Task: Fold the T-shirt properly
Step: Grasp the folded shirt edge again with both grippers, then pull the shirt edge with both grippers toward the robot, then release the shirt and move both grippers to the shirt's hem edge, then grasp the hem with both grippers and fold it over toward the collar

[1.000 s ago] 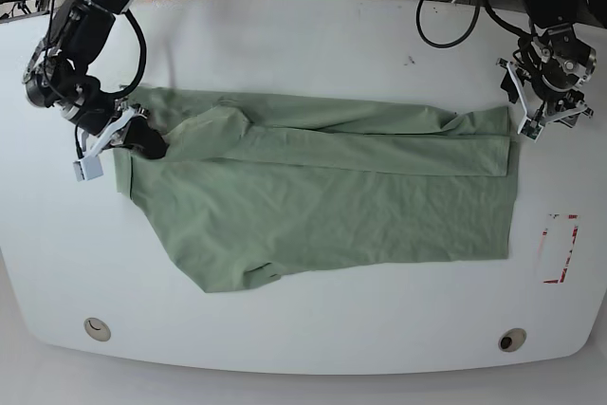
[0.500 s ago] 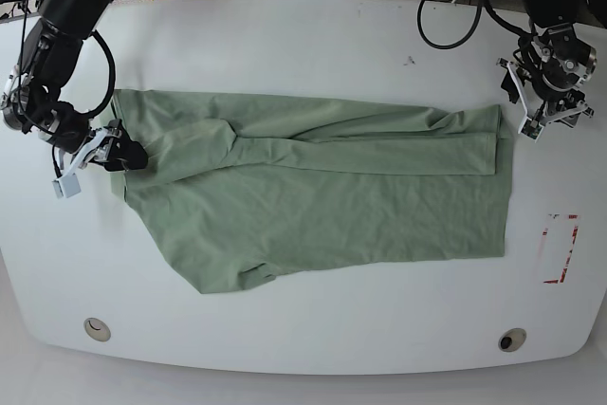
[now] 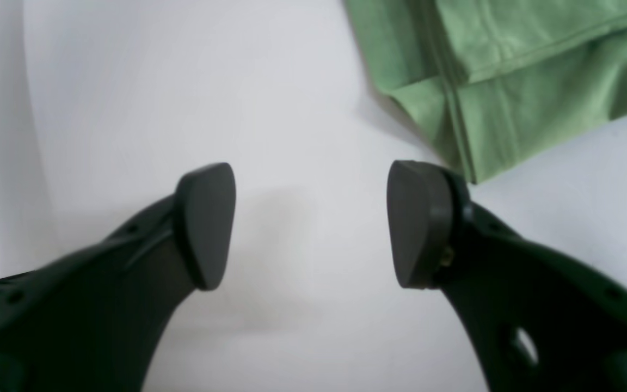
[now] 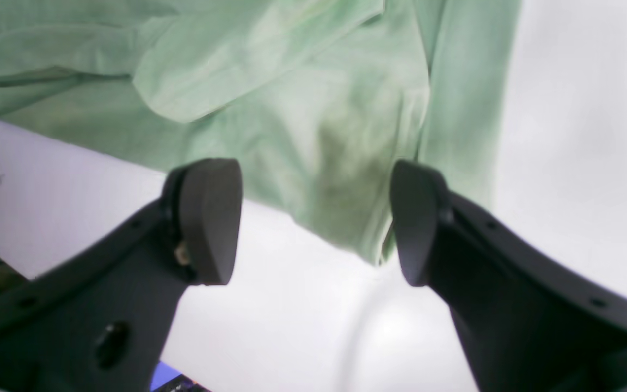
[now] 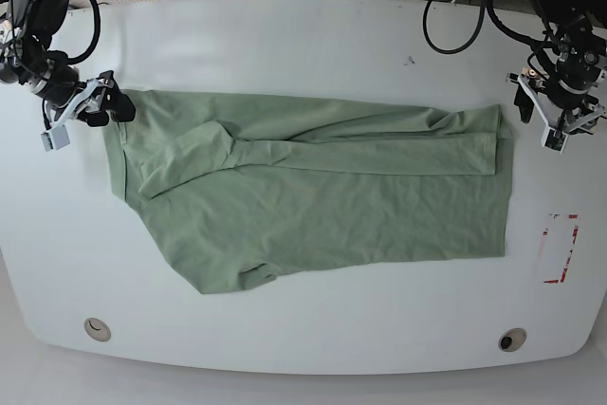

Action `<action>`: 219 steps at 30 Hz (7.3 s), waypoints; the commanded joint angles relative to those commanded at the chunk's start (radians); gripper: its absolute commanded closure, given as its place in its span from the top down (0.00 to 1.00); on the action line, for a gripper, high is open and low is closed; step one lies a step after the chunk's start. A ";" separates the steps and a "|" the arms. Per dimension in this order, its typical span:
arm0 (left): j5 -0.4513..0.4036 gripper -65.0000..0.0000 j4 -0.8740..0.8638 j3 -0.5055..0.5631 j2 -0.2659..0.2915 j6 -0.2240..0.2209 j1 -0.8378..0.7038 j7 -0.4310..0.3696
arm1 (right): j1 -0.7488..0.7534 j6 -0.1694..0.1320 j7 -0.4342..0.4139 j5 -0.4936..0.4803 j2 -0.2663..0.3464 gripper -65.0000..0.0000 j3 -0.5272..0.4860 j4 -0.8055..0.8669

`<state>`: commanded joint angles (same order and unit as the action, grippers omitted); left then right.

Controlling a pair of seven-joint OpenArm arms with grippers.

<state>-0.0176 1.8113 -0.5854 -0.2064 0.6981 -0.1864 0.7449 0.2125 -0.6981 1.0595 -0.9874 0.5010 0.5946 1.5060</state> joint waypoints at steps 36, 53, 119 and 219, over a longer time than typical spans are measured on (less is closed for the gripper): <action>0.018 0.63 -0.195 0.074 0.078 -0.015 0.075 -0.002 | -0.069 0.000 -0.092 0.552 -0.204 0.00 0.008 0.003; 0.012 0.09 -0.308 0.069 0.068 -0.008 0.091 -0.002 | -0.049 0.000 -0.089 0.551 -0.204 0.00 0.008 0.014; 0.048 0.61 0.129 -0.074 -0.028 0.000 -0.023 0.140 | 0.044 0.000 0.114 0.264 -0.250 0.57 0.198 0.453; -0.100 0.00 -0.477 0.032 0.051 0.000 0.414 -0.051 | -0.539 0.000 -0.144 0.638 -0.238 0.00 -0.350 -0.196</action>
<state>-0.1174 1.3341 -0.5531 -0.1557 0.6981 0.2279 0.6943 -0.3261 -0.6981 0.9152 -0.3491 0.2631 0.2447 1.3096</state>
